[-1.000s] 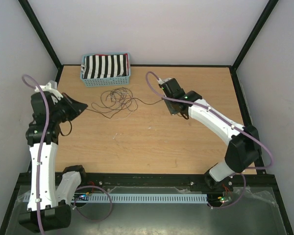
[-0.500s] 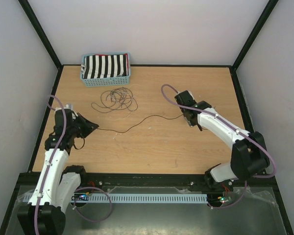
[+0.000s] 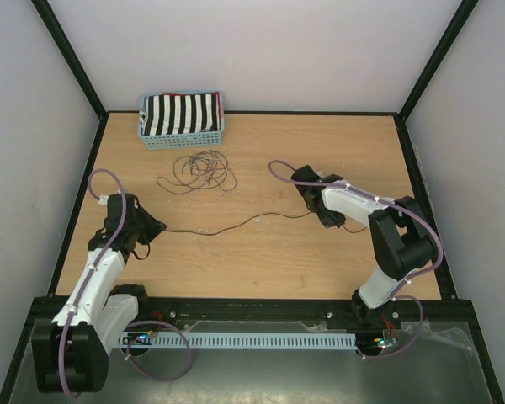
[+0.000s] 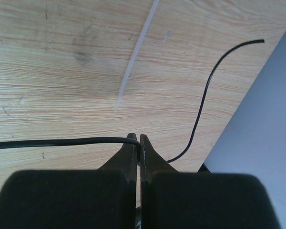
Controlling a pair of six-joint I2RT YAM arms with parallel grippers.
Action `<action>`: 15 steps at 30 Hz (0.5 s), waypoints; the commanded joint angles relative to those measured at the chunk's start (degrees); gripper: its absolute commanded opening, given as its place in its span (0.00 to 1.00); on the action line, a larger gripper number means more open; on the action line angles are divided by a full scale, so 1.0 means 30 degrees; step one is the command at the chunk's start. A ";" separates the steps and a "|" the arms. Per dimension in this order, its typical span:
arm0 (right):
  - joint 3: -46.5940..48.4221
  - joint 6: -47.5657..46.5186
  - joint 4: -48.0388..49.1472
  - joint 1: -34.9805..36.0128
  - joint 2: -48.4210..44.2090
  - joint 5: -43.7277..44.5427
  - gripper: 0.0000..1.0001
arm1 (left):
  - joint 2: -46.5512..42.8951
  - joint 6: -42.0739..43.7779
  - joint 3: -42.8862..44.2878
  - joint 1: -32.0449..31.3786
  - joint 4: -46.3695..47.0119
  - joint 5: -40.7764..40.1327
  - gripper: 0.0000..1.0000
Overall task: Zip-tie the wires
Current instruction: Straighten the cable at the center of the board.
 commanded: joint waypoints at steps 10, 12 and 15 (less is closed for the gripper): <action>-0.0722 -0.0402 0.0232 -0.0116 0.1938 -0.1034 0.03 | 0.2231 0.0695 -0.0659 -0.0066 0.2311 -0.2538 0.00; -0.0751 -0.0503 0.0298 -0.0094 0.2167 -0.1181 0.04 | 0.3033 0.0610 -0.0684 -0.0066 0.2910 -0.2436 0.00; -0.0744 -0.0623 0.0327 -0.0096 0.2603 -0.1480 0.05 | 0.4270 0.0554 -0.0611 -0.0095 0.3582 -0.2417 0.00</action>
